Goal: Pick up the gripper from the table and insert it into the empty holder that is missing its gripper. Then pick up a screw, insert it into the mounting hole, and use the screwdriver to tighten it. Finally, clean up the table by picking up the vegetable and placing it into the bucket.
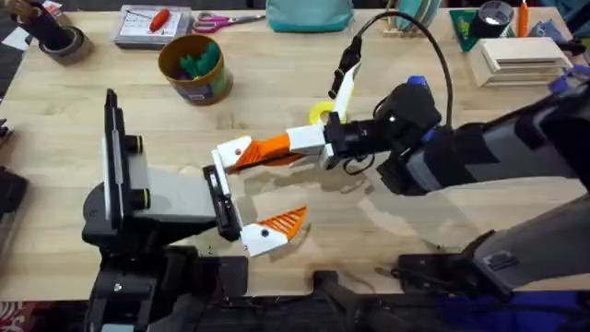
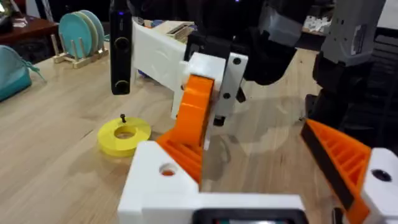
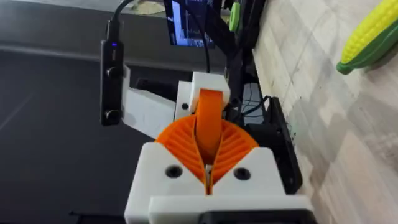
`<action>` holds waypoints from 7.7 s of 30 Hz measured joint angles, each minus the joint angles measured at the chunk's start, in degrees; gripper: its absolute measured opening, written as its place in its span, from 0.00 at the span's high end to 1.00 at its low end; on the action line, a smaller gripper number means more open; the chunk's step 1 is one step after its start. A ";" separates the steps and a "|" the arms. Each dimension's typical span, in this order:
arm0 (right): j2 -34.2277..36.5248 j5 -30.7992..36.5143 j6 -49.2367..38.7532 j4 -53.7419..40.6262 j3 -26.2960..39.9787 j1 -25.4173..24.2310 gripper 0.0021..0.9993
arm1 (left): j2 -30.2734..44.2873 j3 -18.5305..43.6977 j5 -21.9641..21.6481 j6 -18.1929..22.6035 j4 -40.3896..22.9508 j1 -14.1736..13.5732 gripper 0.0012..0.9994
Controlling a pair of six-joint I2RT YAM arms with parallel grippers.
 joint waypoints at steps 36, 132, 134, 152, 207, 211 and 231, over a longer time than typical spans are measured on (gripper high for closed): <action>2.55 -5.32 -0.11 0.01 3.31 -1.90 0.99 | 0.02 0.00 0.17 0.11 -0.04 0.00 0.01; 2.55 -0.56 -0.15 0.67 1.74 0.05 0.00 | 0.00 0.00 0.17 0.00 -0.05 0.07 0.01; 2.55 -0.56 -0.15 0.67 1.74 -0.13 0.00 | 0.02 0.00 0.17 0.00 -0.04 0.07 0.01; -10.18 -2.73 -6.79 -22.28 2.51 -20.03 0.00 | 0.00 0.00 0.17 0.02 -0.07 0.07 0.01; -43.51 46.44 -85.79 -135.31 38.35 -32.97 0.00 | 0.00 0.00 0.17 0.02 -0.07 0.07 0.01; -43.56 50.46 -87.53 -139.08 38.35 -31.09 0.00 | 0.00 0.00 0.17 0.01 -0.07 0.07 0.01; -41.93 54.55 -89.81 -142.19 38.35 -30.42 0.00 | 0.02 0.00 0.17 0.02 -0.07 0.07 0.01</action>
